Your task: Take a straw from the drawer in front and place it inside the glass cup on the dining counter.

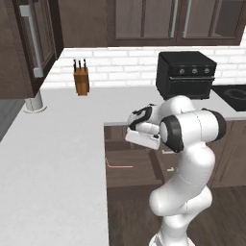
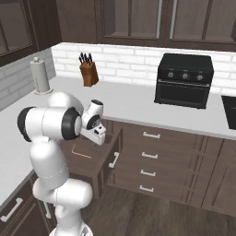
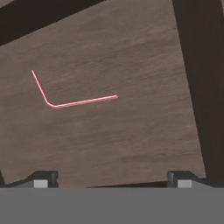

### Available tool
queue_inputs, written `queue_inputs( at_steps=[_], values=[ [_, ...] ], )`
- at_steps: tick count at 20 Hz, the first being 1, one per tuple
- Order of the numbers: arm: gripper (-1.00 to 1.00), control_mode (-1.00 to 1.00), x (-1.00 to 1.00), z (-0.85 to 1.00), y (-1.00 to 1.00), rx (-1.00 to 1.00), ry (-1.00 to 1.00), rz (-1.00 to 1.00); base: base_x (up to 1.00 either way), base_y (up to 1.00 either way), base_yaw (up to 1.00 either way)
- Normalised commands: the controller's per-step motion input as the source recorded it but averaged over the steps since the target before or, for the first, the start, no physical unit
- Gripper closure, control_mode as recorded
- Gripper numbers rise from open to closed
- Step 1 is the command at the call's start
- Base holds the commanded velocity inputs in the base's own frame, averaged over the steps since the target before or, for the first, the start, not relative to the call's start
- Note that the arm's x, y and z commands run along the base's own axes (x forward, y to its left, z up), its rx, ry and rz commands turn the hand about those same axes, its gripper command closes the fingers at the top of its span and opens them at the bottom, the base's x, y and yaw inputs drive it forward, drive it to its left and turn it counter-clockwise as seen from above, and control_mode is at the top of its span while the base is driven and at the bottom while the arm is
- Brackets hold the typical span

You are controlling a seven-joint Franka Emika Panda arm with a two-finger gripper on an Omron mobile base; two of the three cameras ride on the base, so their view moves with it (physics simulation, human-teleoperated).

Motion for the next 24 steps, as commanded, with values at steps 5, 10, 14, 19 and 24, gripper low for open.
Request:
queue_inputs(
  at_steps=[5, 10, 14, 19, 24],
  values=[
    [-1.00, -1.00, 0.00, -0.54, 0.03, -0.17, 0.00, 0.00, 0.00, 0.00, 0.00],
    [-1.00, -1.00, 0.00, -0.56, 0.03, -0.18, -0.02, 0.01, 0.00, 0.00, 0.00],
    [-1.00, -1.00, 0.07, -0.45, 0.00, -0.15, 0.00, 0.01, 0.00, 0.00, 0.00],
    [-1.00, -1.00, 0.12, -0.37, 0.00, -0.11, 0.00, 0.02, 0.00, 0.00, 0.00],
    [-1.00, -1.00, 0.12, -0.31, -0.01, -0.09, 0.00, 0.04, 0.00, 0.00, 0.00]
  ],
)
